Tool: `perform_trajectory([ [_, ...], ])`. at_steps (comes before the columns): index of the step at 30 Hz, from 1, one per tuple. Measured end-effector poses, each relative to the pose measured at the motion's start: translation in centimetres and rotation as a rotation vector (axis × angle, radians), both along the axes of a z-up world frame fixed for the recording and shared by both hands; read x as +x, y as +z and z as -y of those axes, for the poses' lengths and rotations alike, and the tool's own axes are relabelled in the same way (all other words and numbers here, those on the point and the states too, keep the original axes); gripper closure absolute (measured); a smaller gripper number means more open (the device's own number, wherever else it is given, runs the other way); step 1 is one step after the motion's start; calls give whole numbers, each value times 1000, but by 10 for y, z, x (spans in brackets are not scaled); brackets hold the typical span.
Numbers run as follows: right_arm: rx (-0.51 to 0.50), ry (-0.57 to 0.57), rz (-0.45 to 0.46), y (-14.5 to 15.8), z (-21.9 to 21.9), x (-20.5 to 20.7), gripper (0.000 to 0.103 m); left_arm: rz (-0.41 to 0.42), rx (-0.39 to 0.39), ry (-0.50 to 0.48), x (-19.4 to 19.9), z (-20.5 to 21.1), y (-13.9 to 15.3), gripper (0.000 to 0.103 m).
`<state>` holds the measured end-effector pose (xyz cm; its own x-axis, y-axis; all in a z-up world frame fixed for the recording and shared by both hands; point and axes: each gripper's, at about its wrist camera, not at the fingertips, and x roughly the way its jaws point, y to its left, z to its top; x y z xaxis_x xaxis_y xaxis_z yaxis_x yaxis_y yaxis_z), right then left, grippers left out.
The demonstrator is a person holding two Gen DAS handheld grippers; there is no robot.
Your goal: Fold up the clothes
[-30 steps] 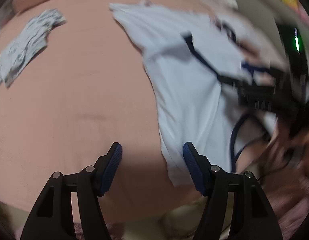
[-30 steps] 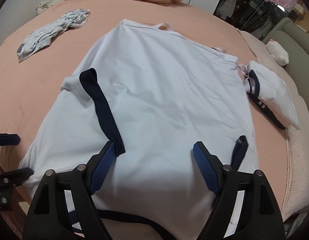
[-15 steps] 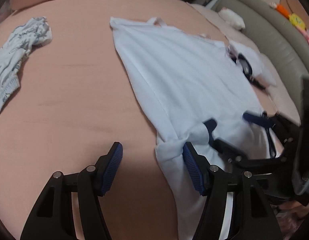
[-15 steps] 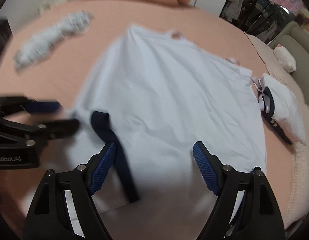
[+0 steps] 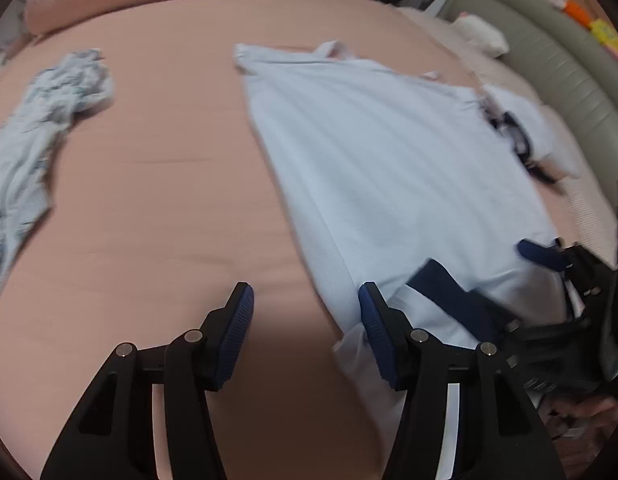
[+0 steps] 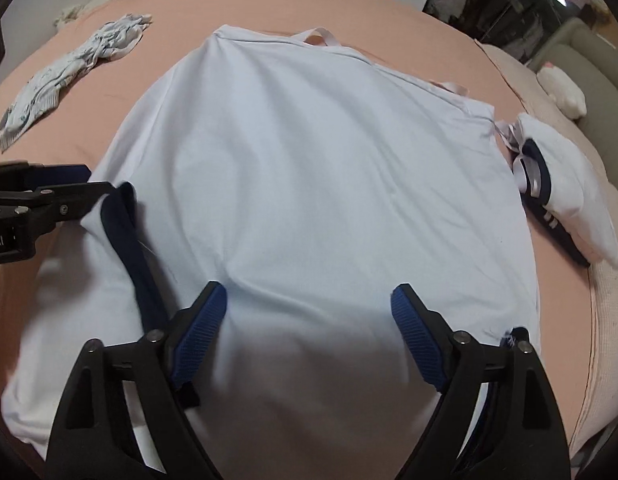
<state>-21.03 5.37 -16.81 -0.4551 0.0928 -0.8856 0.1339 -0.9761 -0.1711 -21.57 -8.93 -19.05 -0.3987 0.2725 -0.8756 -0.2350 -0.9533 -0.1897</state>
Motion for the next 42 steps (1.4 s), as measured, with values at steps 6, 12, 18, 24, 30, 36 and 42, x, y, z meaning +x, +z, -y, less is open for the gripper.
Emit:
perform_trajectory([
  [6,-42,-6,10,6,-7,2,16,-18,9,76,20,27,13,47],
  [12,-145,-15,-49,48,-24,28,22,-118,94,39,57,23,37,47],
  [18,-171,-84,-110,83,-87,99,21,-112,-5,30,102,-7,31,47],
  [24,-155,-329,-77,48,-186,145,21,-106,-173,35,100,-32,8,46],
  [30,-224,-434,15,2,-223,160,21,-73,-86,166,119,-15,20,46],
  [36,-355,-454,-33,10,-239,170,21,-37,152,348,166,17,30,45],
  [42,-221,-347,4,-2,-210,176,21,56,116,411,192,17,6,46],
])
